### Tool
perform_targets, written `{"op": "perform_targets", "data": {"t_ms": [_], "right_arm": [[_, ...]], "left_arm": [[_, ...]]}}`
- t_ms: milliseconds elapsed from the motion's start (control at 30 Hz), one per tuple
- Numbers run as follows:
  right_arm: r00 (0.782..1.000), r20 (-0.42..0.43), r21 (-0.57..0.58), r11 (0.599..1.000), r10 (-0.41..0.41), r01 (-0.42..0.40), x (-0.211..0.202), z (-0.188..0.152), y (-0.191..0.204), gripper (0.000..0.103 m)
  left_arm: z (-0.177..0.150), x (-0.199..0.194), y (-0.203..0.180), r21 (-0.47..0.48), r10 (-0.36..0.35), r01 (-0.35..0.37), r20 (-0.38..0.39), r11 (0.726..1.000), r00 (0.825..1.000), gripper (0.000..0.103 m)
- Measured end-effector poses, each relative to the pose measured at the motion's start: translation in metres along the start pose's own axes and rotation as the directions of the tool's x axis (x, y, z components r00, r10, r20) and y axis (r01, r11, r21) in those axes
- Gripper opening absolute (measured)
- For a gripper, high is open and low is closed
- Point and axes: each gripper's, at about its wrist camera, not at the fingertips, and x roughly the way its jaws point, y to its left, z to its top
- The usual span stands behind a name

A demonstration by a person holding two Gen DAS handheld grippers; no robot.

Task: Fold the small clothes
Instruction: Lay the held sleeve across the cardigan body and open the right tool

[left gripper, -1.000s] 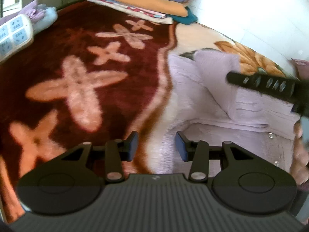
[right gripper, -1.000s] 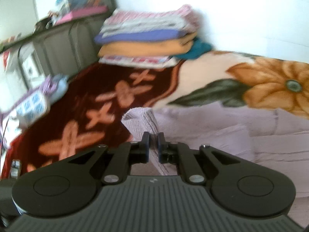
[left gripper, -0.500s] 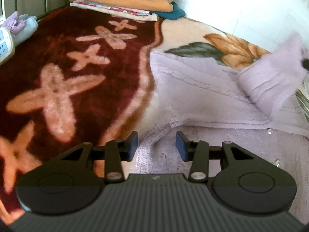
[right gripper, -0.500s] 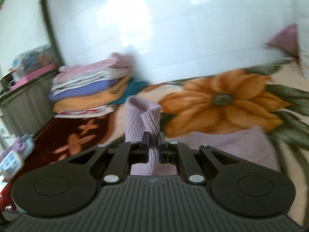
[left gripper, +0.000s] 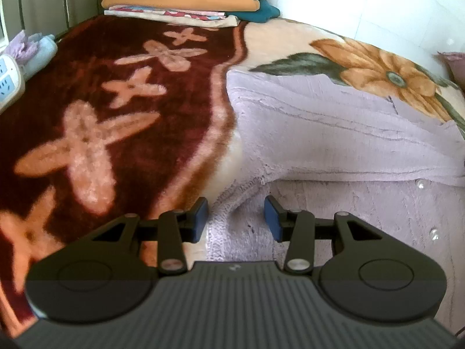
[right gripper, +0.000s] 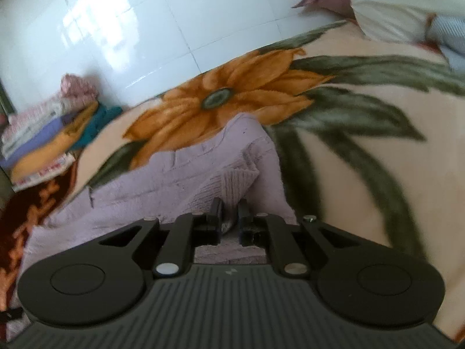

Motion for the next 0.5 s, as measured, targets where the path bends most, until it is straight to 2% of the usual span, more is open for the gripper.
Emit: {"op": "perform_targets", "data": {"t_ms": [67, 267, 400, 500], "right_arm": [[1.0, -0.002, 0.011, 1.0, 0.005, -0.005, -0.002, 0.001, -0.001, 0.011], [1.0, 0.009, -0.008, 1.0, -0.019, 0.019, -0.026, 0.005, 0.01, 0.03], [0.999, 0.032, -0.019, 1.0, 0.023, -0.023, -0.05, 0.009, 0.019, 0.043], [0.997, 0.026, -0.032, 0.997, 0.067, -0.066, -0.069, 0.011, 0.028, 0.047]], "left_arm": [[0.0, -0.001, -0.001, -0.002, 0.001, -0.001, -0.001, 1.0, 1.0, 0.045], [-0.001, -0.008, -0.003, 0.003, -0.004, 0.004, 0.01, 1.0, 1.0, 0.046], [-0.001, -0.019, -0.009, 0.014, -0.02, 0.02, 0.029, 1.0, 0.999, 0.046], [-0.001, -0.029, -0.015, 0.039, -0.034, 0.033, 0.042, 0.999, 0.999, 0.046]]}}
